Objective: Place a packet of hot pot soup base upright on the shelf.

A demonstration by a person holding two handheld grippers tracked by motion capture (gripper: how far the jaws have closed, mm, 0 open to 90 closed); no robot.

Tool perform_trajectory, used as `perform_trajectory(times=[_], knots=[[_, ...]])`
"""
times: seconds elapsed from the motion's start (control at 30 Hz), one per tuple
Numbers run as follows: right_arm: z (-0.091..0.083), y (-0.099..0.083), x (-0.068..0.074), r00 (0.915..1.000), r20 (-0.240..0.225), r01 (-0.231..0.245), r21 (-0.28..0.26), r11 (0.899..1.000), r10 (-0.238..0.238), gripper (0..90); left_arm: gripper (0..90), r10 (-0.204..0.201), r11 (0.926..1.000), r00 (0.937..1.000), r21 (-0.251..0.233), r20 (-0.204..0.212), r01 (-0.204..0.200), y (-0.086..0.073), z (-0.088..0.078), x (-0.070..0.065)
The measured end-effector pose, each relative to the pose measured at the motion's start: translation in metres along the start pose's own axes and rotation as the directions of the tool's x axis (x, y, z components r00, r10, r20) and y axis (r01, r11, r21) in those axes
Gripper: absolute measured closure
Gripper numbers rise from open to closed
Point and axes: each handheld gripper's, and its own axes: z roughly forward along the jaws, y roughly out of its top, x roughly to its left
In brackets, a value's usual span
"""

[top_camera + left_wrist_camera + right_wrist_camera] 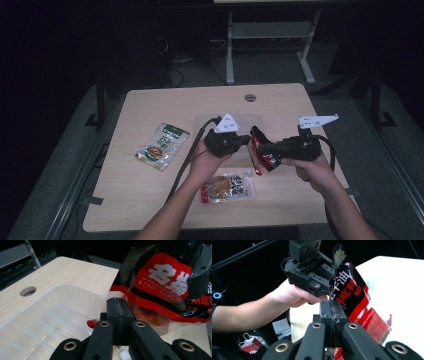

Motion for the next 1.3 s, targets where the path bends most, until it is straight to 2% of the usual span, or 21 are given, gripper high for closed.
perform_trajectory(times=[0.27,0.57,0.87,1.3], knots=[[0.003,0.016,-0.01,0.9997,0.019,0.016,-0.021,1.0,-0.016,89.9,89.9,0.019,0.9998,0.9995,-0.011,-0.024,-0.019,0.014,0.003,0.015],[0.002,0.03,-0.03,0.9984,0.056,0.01,-0.053,0.999,-0.007,89.9,89.9,0.003,0.9999,0.9997,-0.011,-0.025,-0.003,0.024,0.016,0.038],[0.004,0.035,-0.047,0.9969,0.078,-0.007,-0.077,0.997,0.013,89.9,89.9,-0.018,0.9998,0.9997,-0.01,-0.015,0.018,0.031,0.032,0.053],[0.003,0.027,-0.065,0.9929,0.105,-0.046,-0.085,0.995,0.055,89.9,89.9,-0.05,0.9987,0.9988,0.012,0.002,0.05,0.026,0.054,0.062]])
